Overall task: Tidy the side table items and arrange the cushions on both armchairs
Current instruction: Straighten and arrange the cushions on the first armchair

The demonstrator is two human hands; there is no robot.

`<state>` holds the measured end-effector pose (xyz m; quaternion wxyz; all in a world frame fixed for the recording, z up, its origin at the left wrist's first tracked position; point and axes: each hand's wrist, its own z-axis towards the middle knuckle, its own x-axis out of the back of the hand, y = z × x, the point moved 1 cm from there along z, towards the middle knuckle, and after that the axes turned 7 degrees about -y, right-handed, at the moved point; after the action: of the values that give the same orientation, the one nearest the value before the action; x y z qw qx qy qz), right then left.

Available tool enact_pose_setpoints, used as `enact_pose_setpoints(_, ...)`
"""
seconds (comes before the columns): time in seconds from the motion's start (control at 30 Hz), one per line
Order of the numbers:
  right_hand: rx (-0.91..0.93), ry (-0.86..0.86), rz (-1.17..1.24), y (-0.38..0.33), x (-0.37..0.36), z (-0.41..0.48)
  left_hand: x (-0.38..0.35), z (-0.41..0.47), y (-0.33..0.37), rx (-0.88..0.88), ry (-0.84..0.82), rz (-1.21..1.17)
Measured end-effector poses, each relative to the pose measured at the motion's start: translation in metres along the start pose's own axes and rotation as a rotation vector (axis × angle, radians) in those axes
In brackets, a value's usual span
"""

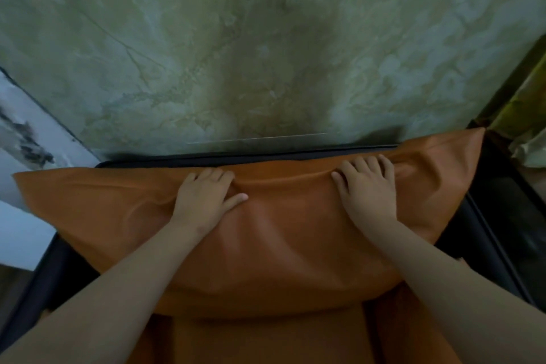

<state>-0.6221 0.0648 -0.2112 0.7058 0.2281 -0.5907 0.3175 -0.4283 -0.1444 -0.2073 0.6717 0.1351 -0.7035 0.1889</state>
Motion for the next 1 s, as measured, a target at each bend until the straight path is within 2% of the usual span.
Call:
enact_pose_setpoints(0.23,0.026,0.111,0.035,0.008,-0.011,0.018,-0.005,0.015,-0.005,-0.034,0.082,0.029)
enact_pose_setpoints(0.67,0.006,0.136,0.018,-0.007,-0.004,0.021,0.002,0.009,-0.001,-0.025,0.108,-0.109)
enact_pose_setpoints(0.73,0.059,0.112,0.058,-0.021,-0.003,0.013,0.007,0.003,-0.005,-0.037,0.122,-0.136)
enact_pose_setpoints(0.83,0.120,0.037,0.057,-0.031,-0.009,0.009,0.011,-0.012,-0.026,-0.017,0.129,-0.031)
enact_pose_setpoints(0.9,0.134,-0.008,0.017,-0.030,-0.017,0.011,0.010,-0.022,-0.042,0.027,0.087,0.059)
enact_pose_setpoints(1.0,0.149,-0.053,-0.051,-0.030,-0.027,0.011,0.003,-0.028,-0.055,0.023,0.039,0.069)
